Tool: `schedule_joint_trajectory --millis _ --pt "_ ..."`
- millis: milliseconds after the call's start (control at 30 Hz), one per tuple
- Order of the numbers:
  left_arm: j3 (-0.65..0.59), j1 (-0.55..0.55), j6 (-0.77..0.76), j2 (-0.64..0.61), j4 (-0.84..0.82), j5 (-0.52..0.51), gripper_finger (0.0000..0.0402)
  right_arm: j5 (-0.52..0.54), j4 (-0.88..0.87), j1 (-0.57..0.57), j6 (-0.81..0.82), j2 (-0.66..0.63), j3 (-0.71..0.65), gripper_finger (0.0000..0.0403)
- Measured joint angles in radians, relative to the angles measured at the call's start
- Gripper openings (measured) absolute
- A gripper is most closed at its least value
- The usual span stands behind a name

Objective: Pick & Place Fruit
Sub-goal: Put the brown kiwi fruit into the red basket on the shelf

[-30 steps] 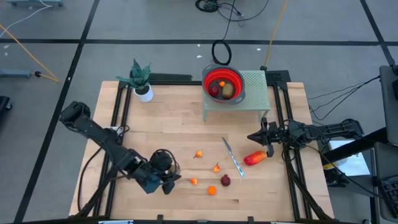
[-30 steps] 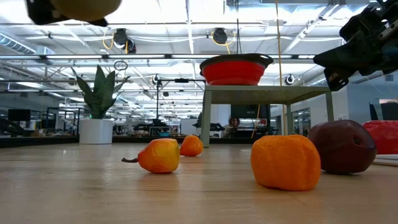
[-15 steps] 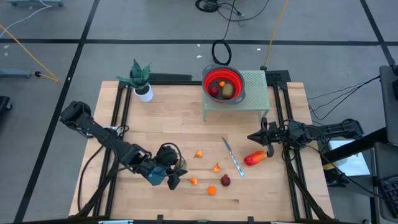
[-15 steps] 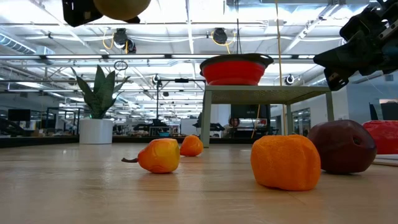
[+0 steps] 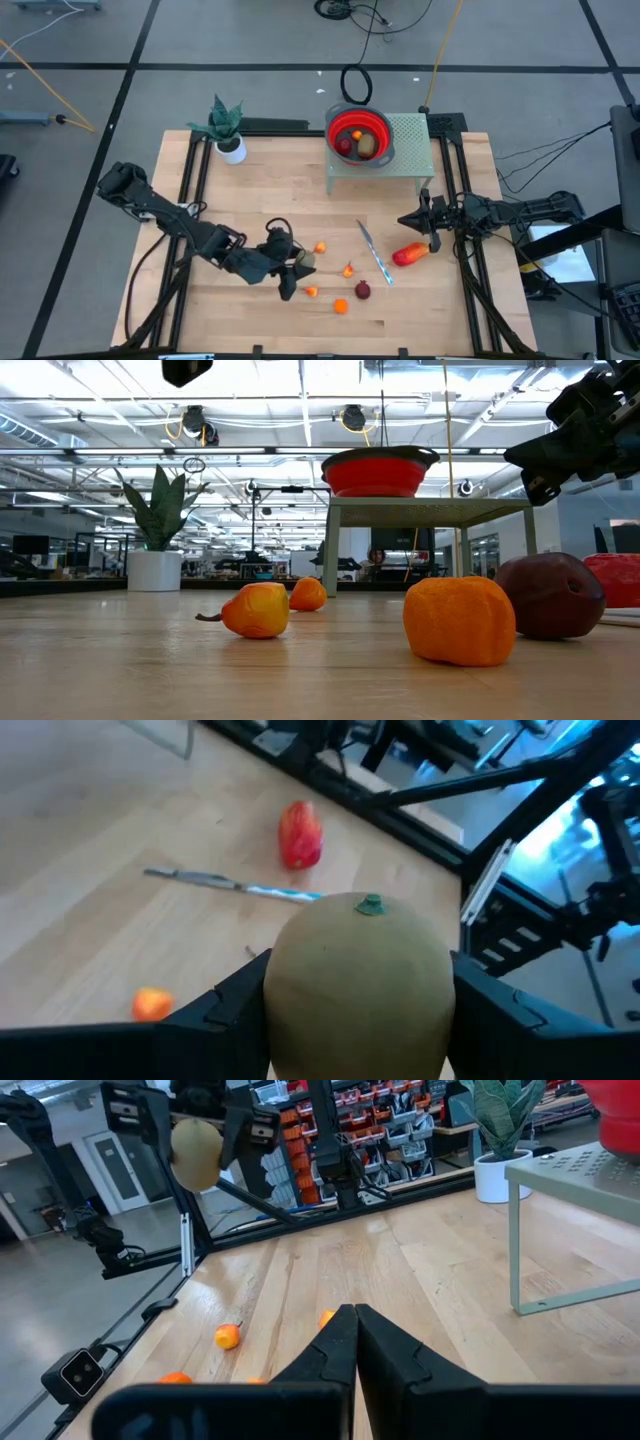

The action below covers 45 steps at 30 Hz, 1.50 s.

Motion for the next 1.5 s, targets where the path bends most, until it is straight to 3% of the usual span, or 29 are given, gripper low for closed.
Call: schedule_joint_trajectory --millis 800,1100,1267,1500 --pt "0.0 0.012 -0.005 0.0 0.018 -0.001 0.0223 0.0 0.0 0.0 0.0 0.0 0.0 0.0004" --pt "0.0 0.027 0.029 0.0 0.116 0.009 0.0223 0.0 0.0 0.0 0.0 0.0 0.0 0.0004" --pt "0.0 0.052 0.123 0.0 0.288 0.128 0.0223 0.0 0.0 0.0 0.0 0.0 0.0 0.0004" --pt "0.0 0.088 0.257 0.0 0.556 0.377 0.0223 0.0 0.0 0.0 0.0 0.0 0.0 0.0004"
